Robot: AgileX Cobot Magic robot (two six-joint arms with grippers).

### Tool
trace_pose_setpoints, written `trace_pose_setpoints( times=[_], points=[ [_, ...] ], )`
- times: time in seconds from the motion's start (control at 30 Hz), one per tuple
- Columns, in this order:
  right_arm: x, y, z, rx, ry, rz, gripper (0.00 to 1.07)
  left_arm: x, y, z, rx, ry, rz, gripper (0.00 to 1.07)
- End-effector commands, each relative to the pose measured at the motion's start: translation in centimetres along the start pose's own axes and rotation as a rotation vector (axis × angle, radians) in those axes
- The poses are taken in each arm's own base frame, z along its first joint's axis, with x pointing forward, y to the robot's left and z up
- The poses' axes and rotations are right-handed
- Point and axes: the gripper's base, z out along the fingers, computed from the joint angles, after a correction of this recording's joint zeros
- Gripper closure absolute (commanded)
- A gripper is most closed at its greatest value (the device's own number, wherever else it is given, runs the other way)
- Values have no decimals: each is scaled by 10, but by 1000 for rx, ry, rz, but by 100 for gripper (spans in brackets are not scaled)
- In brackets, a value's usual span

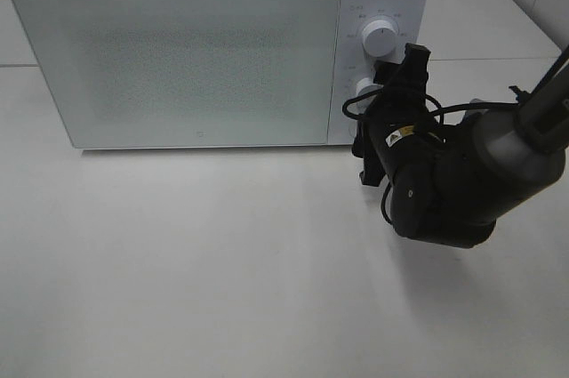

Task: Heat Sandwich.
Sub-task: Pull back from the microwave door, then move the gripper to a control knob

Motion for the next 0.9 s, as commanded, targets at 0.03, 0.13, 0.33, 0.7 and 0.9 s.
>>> trace_pose_setpoints(
  times=[0.03, 0.13, 0.33, 0.7, 0.9],
  points=[
    [4, 10, 1, -80, 29, -26, 28, 1, -1, -3, 2, -39, -4, 5],
    [4, 9, 1, -77, 31, -51, 30, 1, -1, -3, 2, -39, -4, 5],
    [5, 9, 0, -72, 46, -64, 31, 1, -1, -3, 2, -39, -4, 5],
    [1, 2, -18, 46, 124, -151, 31, 1, -1, -3, 2, -39, -4, 5],
    [-4, -3, -38, 150, 206, -259, 31, 1, -1, -3, 2, -39, -4, 5]
  ],
)
